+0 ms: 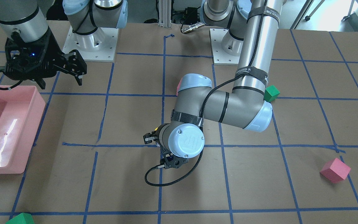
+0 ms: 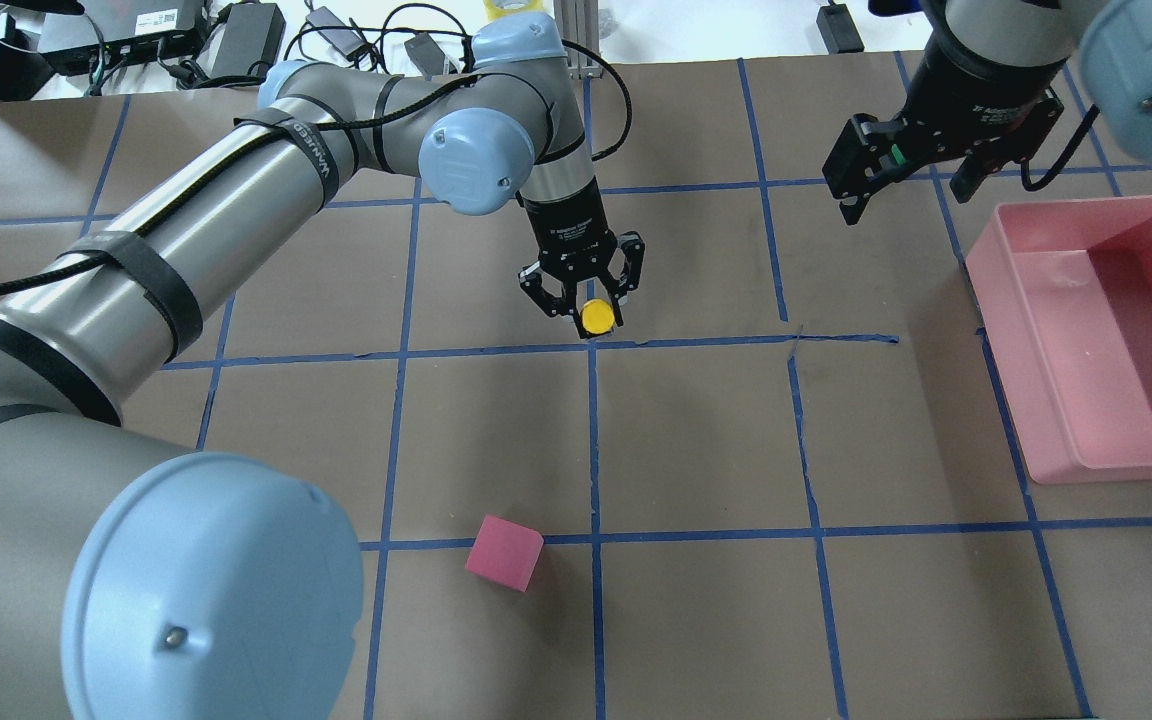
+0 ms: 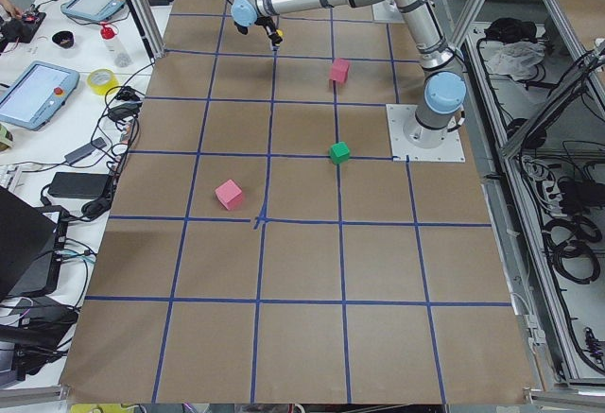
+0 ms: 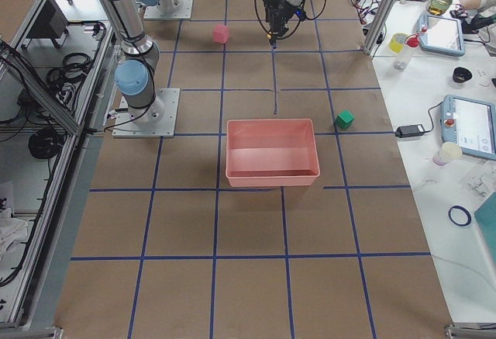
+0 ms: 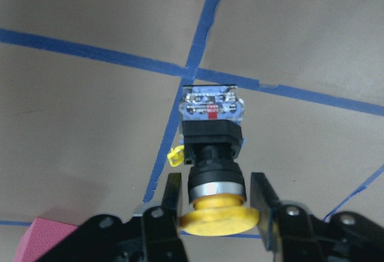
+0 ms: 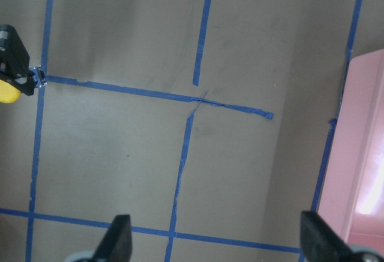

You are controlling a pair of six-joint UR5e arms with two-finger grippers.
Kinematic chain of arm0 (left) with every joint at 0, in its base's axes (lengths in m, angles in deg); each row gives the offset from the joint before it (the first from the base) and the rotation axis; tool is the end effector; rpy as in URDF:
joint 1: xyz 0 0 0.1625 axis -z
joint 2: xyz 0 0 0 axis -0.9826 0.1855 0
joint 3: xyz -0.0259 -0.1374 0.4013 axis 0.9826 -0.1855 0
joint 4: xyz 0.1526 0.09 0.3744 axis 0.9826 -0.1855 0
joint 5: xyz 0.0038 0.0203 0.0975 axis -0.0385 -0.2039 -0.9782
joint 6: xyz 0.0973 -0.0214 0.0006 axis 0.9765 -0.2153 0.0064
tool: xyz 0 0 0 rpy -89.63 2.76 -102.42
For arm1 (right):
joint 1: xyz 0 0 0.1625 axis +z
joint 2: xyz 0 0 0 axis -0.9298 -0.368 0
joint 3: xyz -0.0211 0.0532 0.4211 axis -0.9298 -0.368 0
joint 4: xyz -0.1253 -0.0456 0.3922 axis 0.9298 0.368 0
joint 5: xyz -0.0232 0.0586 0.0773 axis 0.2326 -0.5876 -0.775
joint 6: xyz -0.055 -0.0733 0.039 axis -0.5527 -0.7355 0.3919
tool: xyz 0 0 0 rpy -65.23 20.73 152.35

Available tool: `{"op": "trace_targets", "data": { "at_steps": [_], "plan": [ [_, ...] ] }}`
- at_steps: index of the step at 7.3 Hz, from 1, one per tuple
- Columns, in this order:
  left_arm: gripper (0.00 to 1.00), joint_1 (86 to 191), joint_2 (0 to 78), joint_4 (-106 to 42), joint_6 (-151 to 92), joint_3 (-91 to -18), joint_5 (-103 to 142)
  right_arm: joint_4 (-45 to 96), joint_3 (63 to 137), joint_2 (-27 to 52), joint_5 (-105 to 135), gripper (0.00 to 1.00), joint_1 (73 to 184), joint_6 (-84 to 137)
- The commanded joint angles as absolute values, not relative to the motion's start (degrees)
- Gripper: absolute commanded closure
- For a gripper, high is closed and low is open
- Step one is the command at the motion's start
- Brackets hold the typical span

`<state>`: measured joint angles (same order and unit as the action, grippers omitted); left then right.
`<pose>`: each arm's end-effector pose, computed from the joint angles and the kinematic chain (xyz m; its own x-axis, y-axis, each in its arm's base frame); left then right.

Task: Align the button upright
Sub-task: 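Lower the switch upright onto the table and open the left gripper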

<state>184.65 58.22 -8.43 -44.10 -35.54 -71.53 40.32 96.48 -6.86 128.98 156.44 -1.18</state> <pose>-0.3432 -0.6173 0.2256 -0.9395 -0.3343 0.0745 -0.2518 0.8215 0.5116 0.1149 -0.5052 0.4894 -0.9871 -0.1595 0.0165 -0.1599 0.9869 -0.0236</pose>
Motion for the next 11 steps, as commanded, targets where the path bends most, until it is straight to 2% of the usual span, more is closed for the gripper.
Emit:
{"op": "trace_targets", "data": {
  "at_steps": [1, 6, 7, 8, 9, 10, 11],
  "plan": [
    [0.80, 183.9, 59.6, -9.0, -44.2, -35.1, -71.1, 40.4, 96.5, -6.9, 129.0, 0.00, 156.4, -1.2],
    [0.73, 183.9, 60.4, -8.0, -44.2, -35.3, -70.2, 40.4, 96.5, -6.9, 129.0, 0.00, 156.4, -1.3],
    [0.64, 183.9, 60.4, -8.1, -44.2, -35.5, -70.2, 40.4, 96.5, -6.9, 129.1, 0.00, 156.4, -1.3],
    [0.36, 183.9, 60.4, -8.0, -44.2, -35.5, -70.2, 40.4, 96.5, -6.9, 129.1, 0.00, 156.5, -1.2],
    [0.23, 184.0, 60.3, -8.0, -44.1, -35.5, -70.2, 40.4, 96.5, -6.9, 129.1, 0.00, 156.5, -1.3],
    [0.15, 184.0, 60.2, -8.0, -44.1, -35.5, -70.2, 40.4, 96.5, -6.8, 129.1, 0.00, 156.4, -1.3],
    [0.10, 184.0, 58.7, -8.1, -43.8, -35.6, -70.7, 40.4, 96.5, -6.9, 129.1, 0.00, 156.4, -1.3]
  ]
}}
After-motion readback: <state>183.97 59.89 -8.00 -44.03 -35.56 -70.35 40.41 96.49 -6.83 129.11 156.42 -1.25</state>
